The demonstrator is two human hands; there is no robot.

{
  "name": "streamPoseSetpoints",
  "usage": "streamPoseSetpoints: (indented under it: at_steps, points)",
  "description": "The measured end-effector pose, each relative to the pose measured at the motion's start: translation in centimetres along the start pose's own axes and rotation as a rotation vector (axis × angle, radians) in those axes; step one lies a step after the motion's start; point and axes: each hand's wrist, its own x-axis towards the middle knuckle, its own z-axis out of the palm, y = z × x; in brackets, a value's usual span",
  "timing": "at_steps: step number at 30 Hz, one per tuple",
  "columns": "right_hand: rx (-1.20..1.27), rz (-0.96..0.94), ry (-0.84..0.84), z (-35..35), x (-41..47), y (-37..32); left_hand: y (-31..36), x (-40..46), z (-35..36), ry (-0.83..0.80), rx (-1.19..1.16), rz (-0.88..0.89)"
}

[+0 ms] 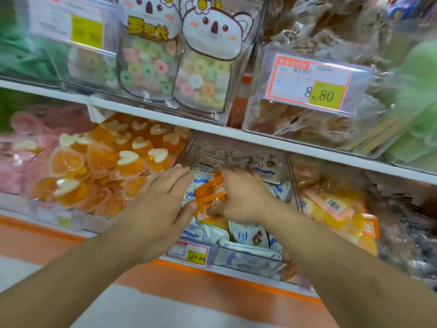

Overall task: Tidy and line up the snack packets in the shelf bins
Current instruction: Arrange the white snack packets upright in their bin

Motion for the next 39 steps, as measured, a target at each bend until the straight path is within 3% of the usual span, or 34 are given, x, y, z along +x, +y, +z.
streamPoseSetpoints:
  at_steps: [8, 13, 17, 22, 25, 30, 33, 36, 39]
  points:
    - [0.201, -0.012, -0.08, -1.0, -0.7, -0.2, -0.7, 0.1, 0.3, 0.034, -0.108, 0.01]
    - [0.418, -0.066, 0.219, -3.0, -4.0, -0.4, 0.0, 0.2, -0.5, 0.085, -0.269, 0.0]
    - [0.525, -0.212, 0.447, -4.6, -8.4, 0.1, 2.6, 0.4, -1.7, 0.078, -0.467, 0.016]
    - [0.316, -0.262, 0.473, -4.6, -13.6, 3.4, 7.5, 0.2, -2.7, 0.113, -0.462, 0.155]
    - [0.277, -0.241, 0.61, -4.7, -16.6, 6.1, 10.8, 0.7, -2.5, 0.102, -0.465, 0.222]
    - [-0.125, -0.139, 0.818, -4.6, -19.5, 11.2, 12.6, 2.1, -0.6, 0.056, -0.411, 0.106]
    - [-0.22, 0.044, 0.592, -4.1, -18.8, 14.3, 11.2, 2.7, 0.2, 0.032, -0.321, -0.002]
    - [0.019, 0.185, 0.206, -3.2, -18.5, 14.6, 8.9, 3.0, 0.3, 0.0, -0.235, -0.08]
    - [0.136, 0.099, 0.153, -2.6, -17.6, 13.7, 6.6, 3.2, 0.6, -0.038, -0.143, -0.131]
